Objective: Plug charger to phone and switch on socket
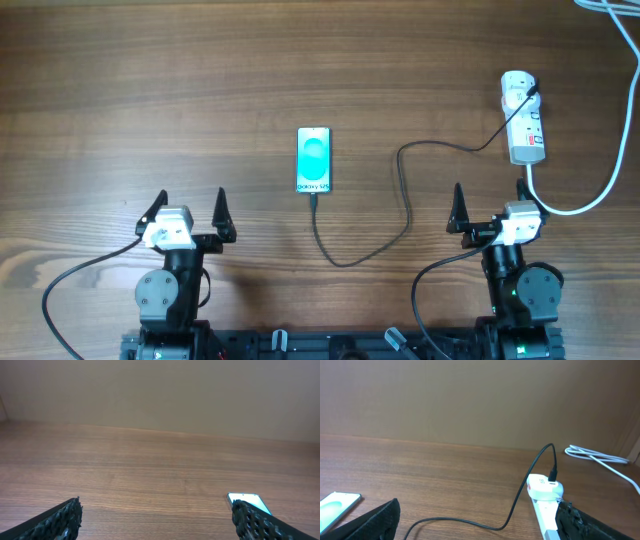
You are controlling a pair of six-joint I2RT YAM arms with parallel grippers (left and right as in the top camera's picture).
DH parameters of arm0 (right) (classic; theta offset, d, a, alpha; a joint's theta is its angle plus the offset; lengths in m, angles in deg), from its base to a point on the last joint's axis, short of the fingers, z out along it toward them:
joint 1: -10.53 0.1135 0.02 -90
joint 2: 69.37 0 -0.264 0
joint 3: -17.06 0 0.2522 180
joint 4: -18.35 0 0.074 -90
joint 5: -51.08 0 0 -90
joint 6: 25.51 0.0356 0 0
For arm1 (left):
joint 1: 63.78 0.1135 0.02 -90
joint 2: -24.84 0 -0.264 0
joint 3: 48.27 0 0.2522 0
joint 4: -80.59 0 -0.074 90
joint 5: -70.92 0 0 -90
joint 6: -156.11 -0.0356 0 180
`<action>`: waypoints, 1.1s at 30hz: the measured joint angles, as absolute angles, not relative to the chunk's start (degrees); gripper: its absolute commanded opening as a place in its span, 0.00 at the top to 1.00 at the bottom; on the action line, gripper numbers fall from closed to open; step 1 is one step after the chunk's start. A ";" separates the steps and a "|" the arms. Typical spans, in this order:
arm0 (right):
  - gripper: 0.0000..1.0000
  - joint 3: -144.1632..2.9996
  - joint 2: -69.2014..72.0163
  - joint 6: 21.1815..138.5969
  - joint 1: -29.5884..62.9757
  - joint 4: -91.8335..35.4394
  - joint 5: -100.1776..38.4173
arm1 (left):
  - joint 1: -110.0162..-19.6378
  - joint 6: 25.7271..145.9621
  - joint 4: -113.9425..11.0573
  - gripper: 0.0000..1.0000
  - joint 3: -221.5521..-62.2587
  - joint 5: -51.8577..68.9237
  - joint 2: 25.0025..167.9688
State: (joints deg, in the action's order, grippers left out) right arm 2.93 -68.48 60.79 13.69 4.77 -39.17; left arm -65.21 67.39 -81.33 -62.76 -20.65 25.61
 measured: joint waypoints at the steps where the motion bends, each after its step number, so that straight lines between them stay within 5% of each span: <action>1: 0.00 2.93 -68.48 60.79 13.69 4.77 -39.17 | -65.21 67.28 -81.33 0.00 -62.76 -20.97 25.61; 33: 0.00 2.93 -68.48 60.79 13.69 4.77 -39.17 | -67.48 64.63 -81.33 0.00 -62.76 -21.15 25.61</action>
